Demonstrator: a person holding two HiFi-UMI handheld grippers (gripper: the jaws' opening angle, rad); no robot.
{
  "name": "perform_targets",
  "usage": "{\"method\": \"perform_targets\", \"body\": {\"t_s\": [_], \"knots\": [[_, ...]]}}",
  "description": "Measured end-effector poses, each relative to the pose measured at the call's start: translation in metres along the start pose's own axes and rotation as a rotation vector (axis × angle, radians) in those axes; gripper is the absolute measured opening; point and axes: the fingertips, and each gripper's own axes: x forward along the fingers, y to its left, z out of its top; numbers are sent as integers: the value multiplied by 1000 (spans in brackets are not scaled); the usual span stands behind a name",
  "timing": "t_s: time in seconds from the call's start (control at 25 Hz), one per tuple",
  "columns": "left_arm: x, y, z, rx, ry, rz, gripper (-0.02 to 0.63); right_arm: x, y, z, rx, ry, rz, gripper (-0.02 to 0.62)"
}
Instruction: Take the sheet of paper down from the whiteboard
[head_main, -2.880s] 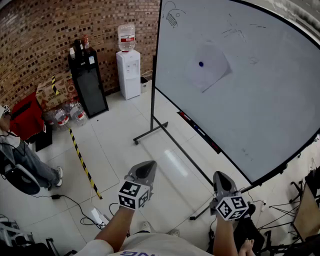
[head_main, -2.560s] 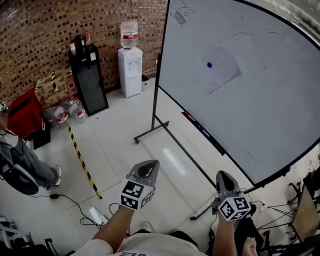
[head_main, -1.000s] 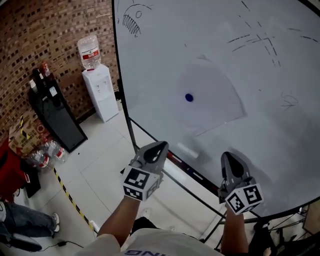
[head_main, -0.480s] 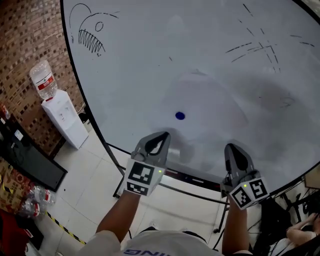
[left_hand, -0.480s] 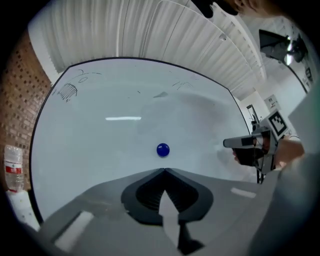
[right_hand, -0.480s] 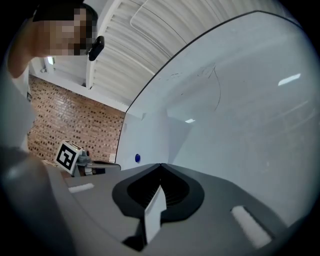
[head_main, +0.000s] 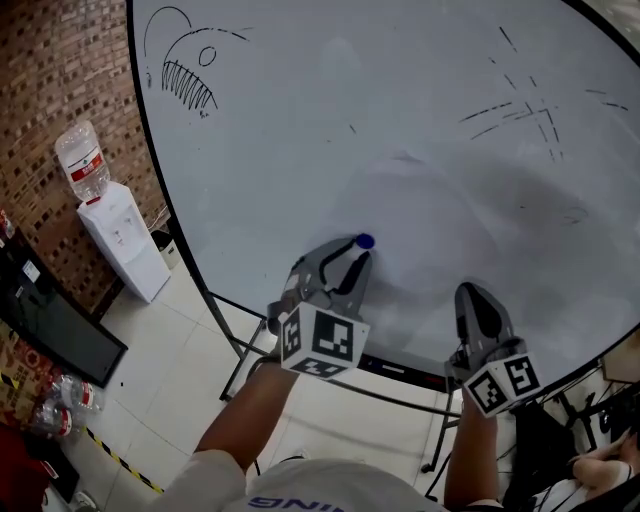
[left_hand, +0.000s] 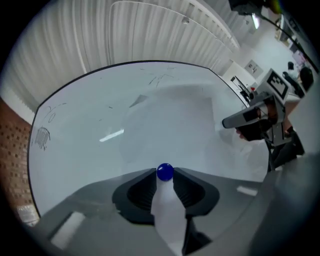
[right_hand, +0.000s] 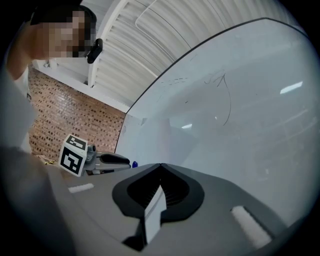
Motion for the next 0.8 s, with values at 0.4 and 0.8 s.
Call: {"method": "perform_targets", "body": {"t_s": [0.4, 0.8], "knots": [[18, -5, -2, 70, 69, 60, 161, -3, -6, -2, 8, -1, 17, 8], [19, -2, -1, 20, 65, 54, 135, 3, -28, 13, -16, -32, -44, 80]]}}
